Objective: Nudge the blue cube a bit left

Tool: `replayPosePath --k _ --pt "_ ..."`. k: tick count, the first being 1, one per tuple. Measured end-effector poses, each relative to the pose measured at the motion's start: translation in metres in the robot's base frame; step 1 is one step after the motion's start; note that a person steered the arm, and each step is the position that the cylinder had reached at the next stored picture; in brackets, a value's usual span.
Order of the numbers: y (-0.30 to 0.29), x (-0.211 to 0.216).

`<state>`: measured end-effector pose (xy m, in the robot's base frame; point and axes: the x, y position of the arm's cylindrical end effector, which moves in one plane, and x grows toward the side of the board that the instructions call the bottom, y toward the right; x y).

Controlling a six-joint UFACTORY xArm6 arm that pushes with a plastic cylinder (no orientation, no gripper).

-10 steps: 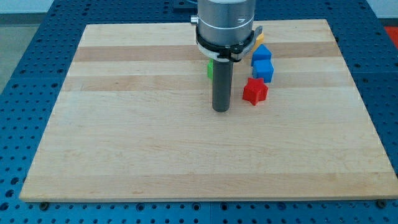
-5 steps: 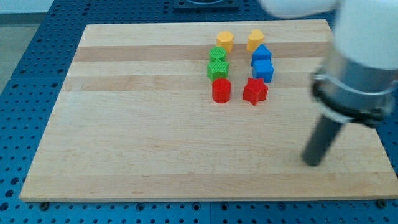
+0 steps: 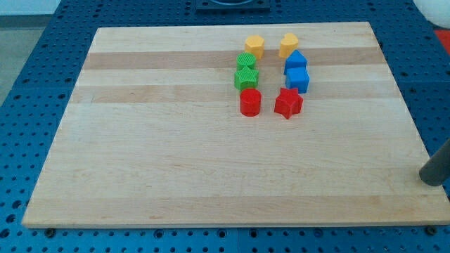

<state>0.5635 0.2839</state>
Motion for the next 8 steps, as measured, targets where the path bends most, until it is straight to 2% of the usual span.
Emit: replayPosePath --k 1,2,3,4,5,6,8 --pt "0.023 -0.003" --pt "0.039 -0.043" --pt "0.01 -0.108" --pt "-0.054 -0.143" --pt "-0.068 -0.189" --pt "-0.106 -0.193" --pt "-0.136 -0.187"
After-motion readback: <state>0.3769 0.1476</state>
